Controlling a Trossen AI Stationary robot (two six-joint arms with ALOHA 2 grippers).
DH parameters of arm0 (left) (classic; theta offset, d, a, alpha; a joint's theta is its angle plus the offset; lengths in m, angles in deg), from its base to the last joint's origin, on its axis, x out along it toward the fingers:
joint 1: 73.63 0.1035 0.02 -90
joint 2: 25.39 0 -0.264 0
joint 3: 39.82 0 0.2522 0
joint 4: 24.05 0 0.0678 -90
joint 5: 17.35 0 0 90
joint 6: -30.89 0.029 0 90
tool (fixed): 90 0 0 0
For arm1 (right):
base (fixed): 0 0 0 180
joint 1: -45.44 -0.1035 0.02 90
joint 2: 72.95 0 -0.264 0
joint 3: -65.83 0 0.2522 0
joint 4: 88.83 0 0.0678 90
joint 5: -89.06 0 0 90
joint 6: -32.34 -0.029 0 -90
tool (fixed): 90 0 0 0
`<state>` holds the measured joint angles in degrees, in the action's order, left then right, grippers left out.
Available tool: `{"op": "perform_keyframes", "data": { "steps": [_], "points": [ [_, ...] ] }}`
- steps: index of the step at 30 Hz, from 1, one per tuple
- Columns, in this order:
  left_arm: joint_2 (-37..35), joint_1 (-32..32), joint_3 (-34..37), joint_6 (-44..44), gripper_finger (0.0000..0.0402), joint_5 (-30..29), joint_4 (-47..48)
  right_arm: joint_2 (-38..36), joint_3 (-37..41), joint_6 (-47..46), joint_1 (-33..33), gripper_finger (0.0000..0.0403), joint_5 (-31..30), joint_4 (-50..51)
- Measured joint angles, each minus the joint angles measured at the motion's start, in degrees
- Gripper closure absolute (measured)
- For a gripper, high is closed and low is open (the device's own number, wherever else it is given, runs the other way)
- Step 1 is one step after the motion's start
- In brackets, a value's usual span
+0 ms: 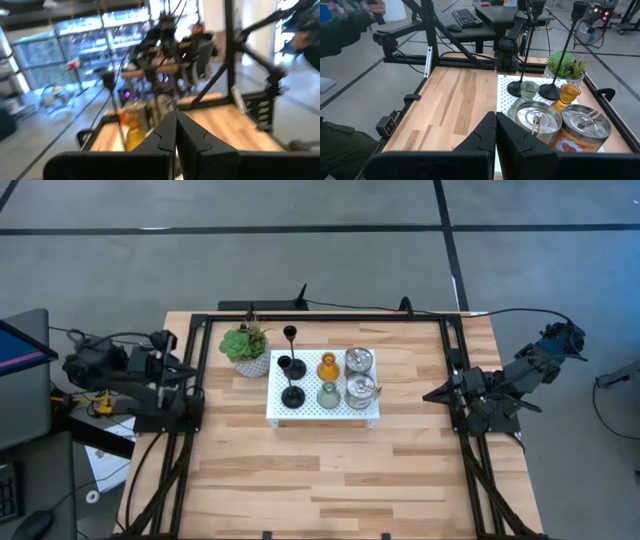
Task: Pick & Place candle stick holders
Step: Return to Home Position
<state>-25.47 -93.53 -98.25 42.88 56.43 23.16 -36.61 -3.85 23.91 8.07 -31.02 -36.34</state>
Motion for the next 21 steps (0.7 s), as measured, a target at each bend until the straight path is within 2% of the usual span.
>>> {"op": "perform_keyframes", "data": {
  "steps": [5,9,12,21],
  "points": [
    [0.17,-0.02,1.69,-0.72,0.0399,-0.38,1.51,0.0,0.0,0.25,-0.02,0.0403,-0.01,0.49],
    [0.06,0.0,3.85,-1.75,0.0399,5.11,0.6,-0.05,0.0,1.53,-0.07,0.0403,-0.01,0.4],
    [0.11,-0.01,6.64,-2.07,0.0398,5.59,-0.35,-0.09,0.0,2.06,-0.07,0.0403,-0.01,0.38],
    [0.15,0.0,17.43,-3.19,0.0395,5.37,-10.05,-0.03,0.0,2.4,-0.07,0.0403,0.03,0.27]
  ]
}}
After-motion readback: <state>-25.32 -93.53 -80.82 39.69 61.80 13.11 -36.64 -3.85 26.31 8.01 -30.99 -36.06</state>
